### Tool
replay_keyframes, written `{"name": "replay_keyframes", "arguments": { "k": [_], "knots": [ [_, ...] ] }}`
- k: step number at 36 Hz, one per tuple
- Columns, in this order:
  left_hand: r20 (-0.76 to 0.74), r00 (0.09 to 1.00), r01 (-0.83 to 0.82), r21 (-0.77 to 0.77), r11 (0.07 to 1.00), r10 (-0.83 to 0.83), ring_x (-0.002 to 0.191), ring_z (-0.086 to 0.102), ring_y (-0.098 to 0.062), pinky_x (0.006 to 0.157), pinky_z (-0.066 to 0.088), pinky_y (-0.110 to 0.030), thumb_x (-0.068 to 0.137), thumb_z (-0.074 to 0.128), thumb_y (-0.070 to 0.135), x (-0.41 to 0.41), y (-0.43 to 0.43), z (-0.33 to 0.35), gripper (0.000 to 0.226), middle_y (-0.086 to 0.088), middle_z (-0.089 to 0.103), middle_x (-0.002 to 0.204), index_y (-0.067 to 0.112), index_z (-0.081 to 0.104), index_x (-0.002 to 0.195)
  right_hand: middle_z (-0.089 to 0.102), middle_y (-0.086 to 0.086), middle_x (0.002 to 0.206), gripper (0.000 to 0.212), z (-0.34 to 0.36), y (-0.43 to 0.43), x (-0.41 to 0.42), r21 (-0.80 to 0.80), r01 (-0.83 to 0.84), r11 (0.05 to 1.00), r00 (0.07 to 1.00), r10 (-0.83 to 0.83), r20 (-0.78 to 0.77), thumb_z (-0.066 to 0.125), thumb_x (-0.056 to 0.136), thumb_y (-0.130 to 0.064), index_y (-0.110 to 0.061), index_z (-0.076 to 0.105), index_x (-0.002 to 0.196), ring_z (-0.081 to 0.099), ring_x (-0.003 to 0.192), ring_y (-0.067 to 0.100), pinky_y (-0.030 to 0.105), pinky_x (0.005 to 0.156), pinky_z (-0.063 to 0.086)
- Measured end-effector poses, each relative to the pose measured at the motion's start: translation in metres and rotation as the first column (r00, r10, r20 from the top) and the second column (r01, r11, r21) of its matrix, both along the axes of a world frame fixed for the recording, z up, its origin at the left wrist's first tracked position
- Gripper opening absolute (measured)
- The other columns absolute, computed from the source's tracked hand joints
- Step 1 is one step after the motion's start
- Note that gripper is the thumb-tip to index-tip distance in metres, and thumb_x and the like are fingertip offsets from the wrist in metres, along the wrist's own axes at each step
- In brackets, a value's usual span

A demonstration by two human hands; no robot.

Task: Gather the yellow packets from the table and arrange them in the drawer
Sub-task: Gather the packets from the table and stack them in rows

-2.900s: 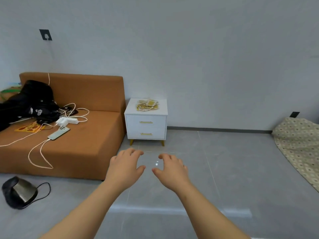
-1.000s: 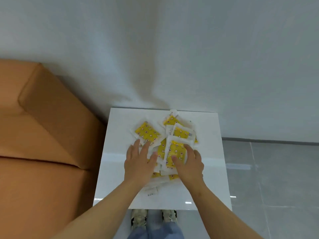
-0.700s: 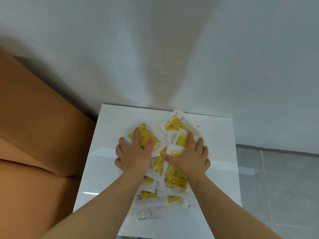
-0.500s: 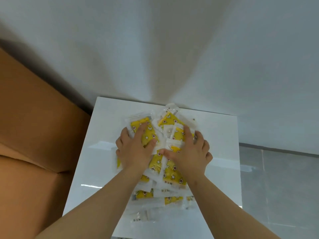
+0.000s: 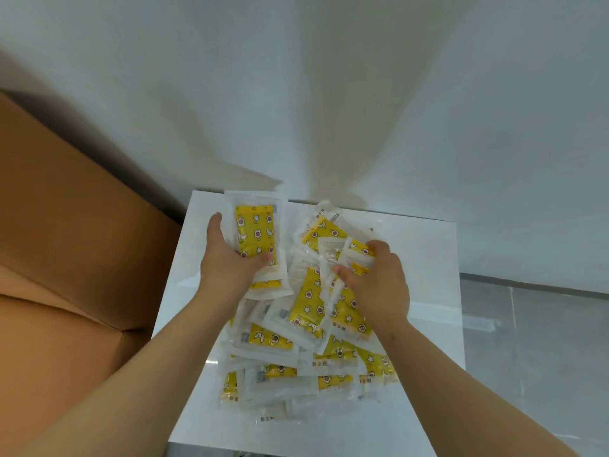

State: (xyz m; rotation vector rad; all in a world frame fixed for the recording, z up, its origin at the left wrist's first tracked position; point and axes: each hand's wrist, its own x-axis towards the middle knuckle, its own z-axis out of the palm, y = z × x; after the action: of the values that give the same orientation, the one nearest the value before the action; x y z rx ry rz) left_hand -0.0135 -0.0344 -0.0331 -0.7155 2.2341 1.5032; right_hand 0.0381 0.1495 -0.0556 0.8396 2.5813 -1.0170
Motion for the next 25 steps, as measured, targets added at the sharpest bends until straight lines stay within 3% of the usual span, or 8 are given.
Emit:
{"name": "replay_keyframes", "arguments": {
  "k": [2, 4, 7, 11, 18, 21, 25],
  "knots": [
    [0.002, 1.000, 0.014, 0.045, 0.999, -0.014, 0.088, 0.060, -0.018, 0.073, 0.050, -0.032, 0.073, 0.077, 0.009, 0.002, 0.001, 0.009, 0.040, 0.004, 0.063, 0.093, 0.020, 0.057, 0.105, 0.052, 0.000, 0.114, 0.059, 0.003, 0.003, 0.000, -0.035, 0.050, 0.998, 0.998, -0.051, -0.022, 0.068, 0.081, -0.044, -0.020, 0.043, 0.128, 0.056, 0.102, 0.021, 0.031, 0.077, 0.043],
    [0.040, 0.999, -0.009, 0.172, 0.985, 0.002, 0.082, 0.063, -0.018, 0.065, 0.050, -0.029, 0.074, 0.076, 0.010, 0.006, 0.002, 0.015, 0.022, 0.004, 0.067, 0.086, 0.022, 0.063, 0.086, 0.056, 0.000, 0.108, 0.050, 0.004, 0.005, 0.001, -0.060, 0.089, 0.994, 0.995, -0.092, -0.043, 0.068, 0.081, -0.043, -0.020, 0.046, 0.120, 0.061, 0.093, 0.023, 0.033, 0.077, 0.047],
    [0.109, 0.994, -0.053, 0.359, 0.932, 0.015, 0.086, 0.067, -0.021, 0.072, 0.055, -0.036, 0.078, 0.070, 0.009, 0.014, 0.005, 0.020, 0.018, -0.004, 0.071, 0.095, 0.017, 0.066, 0.094, 0.061, -0.001, 0.092, 0.035, 0.007, 0.008, 0.004, -0.110, 0.139, 0.984, 0.987, -0.146, -0.059, 0.067, 0.082, -0.043, -0.023, 0.044, 0.100, 0.062, 0.079, 0.022, 0.034, 0.070, 0.049],
    [0.162, 0.986, -0.106, 0.490, 0.865, 0.029, 0.075, 0.069, -0.013, 0.060, 0.058, -0.029, 0.085, 0.062, 0.009, 0.025, 0.010, 0.021, 0.013, 0.001, 0.071, 0.090, 0.019, 0.064, 0.094, 0.053, -0.007, 0.071, 0.031, 0.015, 0.013, 0.007, -0.171, 0.183, 0.968, 0.977, -0.198, -0.080, 0.065, 0.085, -0.040, -0.016, 0.046, 0.092, 0.053, 0.063, 0.012, 0.023, 0.054, 0.039],
    [0.208, 0.972, -0.194, 0.448, 0.873, 0.110, 0.074, 0.063, -0.012, 0.049, 0.055, -0.026, 0.089, 0.060, 0.014, 0.040, 0.011, 0.029, 0.009, 0.005, 0.066, 0.086, 0.024, 0.059, 0.090, 0.050, -0.005, 0.067, 0.030, 0.035, 0.018, 0.015, -0.219, 0.210, 0.953, 0.970, -0.231, -0.072, 0.063, 0.086, -0.039, -0.015, 0.047, 0.080, 0.047, 0.057, 0.007, 0.018, 0.046, 0.035],
    [0.219, 0.967, -0.216, 0.435, 0.874, 0.130, 0.077, 0.064, -0.015, 0.058, 0.053, -0.032, 0.089, 0.060, 0.015, 0.045, 0.011, 0.038, 0.009, 0.003, 0.066, 0.089, 0.024, 0.059, 0.091, 0.051, -0.001, 0.070, 0.033, 0.045, 0.017, 0.019, -0.320, 0.297, 0.900, 0.946, -0.322, -0.028, 0.062, 0.086, -0.042, -0.016, 0.047, 0.074, 0.049, 0.061, 0.012, 0.022, 0.051, 0.038],
    [0.228, 0.964, -0.222, 0.424, 0.878, 0.134, 0.079, 0.063, -0.017, 0.064, 0.051, -0.033, 0.089, 0.060, 0.016, 0.053, 0.014, 0.052, 0.009, 0.003, 0.065, 0.088, 0.024, 0.058, 0.090, 0.054, 0.002, 0.075, 0.035, 0.060, 0.013, 0.026, -0.390, 0.350, 0.852, 0.930, -0.367, 0.032, 0.060, 0.087, -0.045, -0.011, 0.052, 0.082, 0.052, 0.067, 0.016, 0.026, 0.057, 0.042]
  ]
}}
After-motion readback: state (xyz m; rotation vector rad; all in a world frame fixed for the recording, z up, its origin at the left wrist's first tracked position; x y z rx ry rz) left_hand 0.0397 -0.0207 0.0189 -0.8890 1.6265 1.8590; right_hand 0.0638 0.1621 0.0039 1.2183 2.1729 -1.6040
